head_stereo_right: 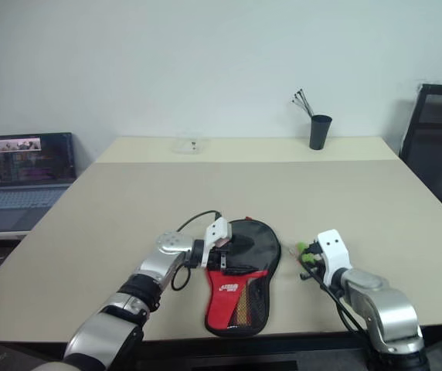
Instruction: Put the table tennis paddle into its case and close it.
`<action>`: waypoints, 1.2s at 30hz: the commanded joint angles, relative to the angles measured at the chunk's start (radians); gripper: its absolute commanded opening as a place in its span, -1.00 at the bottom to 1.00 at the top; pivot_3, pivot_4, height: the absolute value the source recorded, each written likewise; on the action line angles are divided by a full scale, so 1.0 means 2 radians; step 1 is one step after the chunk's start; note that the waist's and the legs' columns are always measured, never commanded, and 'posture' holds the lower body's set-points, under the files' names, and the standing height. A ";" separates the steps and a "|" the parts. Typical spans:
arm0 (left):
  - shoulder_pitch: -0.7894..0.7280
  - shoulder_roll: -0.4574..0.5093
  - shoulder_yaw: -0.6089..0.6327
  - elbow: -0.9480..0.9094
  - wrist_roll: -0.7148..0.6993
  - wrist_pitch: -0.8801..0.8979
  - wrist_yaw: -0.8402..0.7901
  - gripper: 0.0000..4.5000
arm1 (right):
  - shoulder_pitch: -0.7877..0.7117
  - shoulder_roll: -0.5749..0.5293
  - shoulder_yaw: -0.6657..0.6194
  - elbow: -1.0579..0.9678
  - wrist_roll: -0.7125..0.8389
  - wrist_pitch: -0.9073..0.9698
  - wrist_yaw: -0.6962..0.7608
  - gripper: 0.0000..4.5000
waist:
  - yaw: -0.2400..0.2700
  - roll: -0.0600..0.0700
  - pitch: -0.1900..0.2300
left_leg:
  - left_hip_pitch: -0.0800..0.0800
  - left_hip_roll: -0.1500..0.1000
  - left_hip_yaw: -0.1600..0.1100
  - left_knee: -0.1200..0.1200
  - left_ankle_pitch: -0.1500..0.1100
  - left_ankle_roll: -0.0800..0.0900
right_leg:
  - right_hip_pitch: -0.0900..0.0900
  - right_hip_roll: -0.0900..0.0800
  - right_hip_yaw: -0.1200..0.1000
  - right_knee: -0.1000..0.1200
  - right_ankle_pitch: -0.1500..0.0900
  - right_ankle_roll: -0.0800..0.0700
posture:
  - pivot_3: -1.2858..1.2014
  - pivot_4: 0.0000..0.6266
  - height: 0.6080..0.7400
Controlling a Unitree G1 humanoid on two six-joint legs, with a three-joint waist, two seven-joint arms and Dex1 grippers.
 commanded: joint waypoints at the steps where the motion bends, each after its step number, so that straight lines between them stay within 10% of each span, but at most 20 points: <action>1: 0.009 -0.009 -0.014 0.036 0.028 0.009 0.013 1.00 | 0.018 -0.030 -0.013 -0.070 0.058 0.040 0.044 -0.98 | 0.000 0.000 0.000 | 0.001 0.000 0.000 0.000 0.000 0.000 | 0.001 0.000 -0.001 0.000 0.000 0.000 | 0.03 -0.52 1.00; 36: -0.006 -0.019 -0.016 0.068 0.048 -0.014 0.041 1.00 | 0.126 -0.213 -0.011 -0.230 0.346 0.015 0.135 -0.98 | 0.001 -0.001 0.000 | -0.002 -0.002 -0.004 -0.001 -0.002 0.003 | 0.004 -0.002 -0.004 -0.010 0.000 0.000 | 0.03 -0.52 1.00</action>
